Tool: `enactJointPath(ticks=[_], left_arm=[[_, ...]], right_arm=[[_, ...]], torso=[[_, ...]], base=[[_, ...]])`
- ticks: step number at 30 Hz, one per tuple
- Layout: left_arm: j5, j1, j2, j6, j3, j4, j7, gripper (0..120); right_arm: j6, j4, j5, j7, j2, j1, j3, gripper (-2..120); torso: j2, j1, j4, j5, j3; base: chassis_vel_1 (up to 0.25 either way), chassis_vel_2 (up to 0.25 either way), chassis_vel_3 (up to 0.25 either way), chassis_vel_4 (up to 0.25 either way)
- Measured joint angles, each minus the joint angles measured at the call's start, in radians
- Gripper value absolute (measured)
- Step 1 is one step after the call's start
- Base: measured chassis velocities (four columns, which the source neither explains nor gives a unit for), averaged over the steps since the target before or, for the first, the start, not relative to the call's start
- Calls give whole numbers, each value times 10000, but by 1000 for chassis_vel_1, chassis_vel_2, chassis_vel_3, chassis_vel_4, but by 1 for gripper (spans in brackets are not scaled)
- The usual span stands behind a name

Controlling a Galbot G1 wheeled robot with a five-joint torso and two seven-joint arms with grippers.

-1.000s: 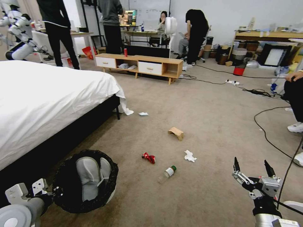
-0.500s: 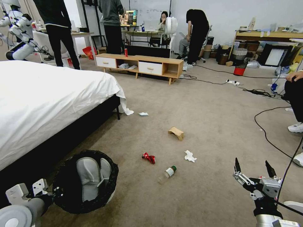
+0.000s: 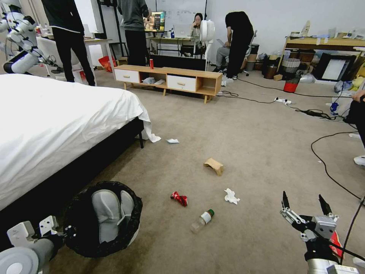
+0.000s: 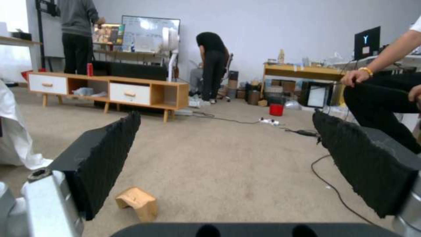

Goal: Pick up the trash bin and place the garbage on the floor into it.

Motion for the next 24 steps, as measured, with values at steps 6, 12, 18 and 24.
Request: enactJointPath(ticks=[6, 12, 18, 24], left_arm=[[4, -4, 3, 0, 6, 28, 39, 0], [35, -14, 3, 0, 16, 53, 64, 0], [48, -22, 1, 0, 24, 64, 67, 0], [54, -37, 8, 0, 34, 72, 73, 0]], right_arm=[[14, -46, -14, 5, 8, 13, -6, 100], [35, -89, -20, 10, 14, 20, -15, 100], [36, -106, -16, 67, 7, 54, -23, 100], [32, -118, 16, 54, -19, 95, -47, 100]], torso=[[0, -1, 0, 0, -1], [0, -1, 1, 2, 0], [0, 0, 0, 3, -1], [0, -1, 0, 1, -2]], base=[[-109, 103, 103, -96], [-111, 121, 111, -115], [-127, 114, 118, -109], [-44, 42, 31, -27]])
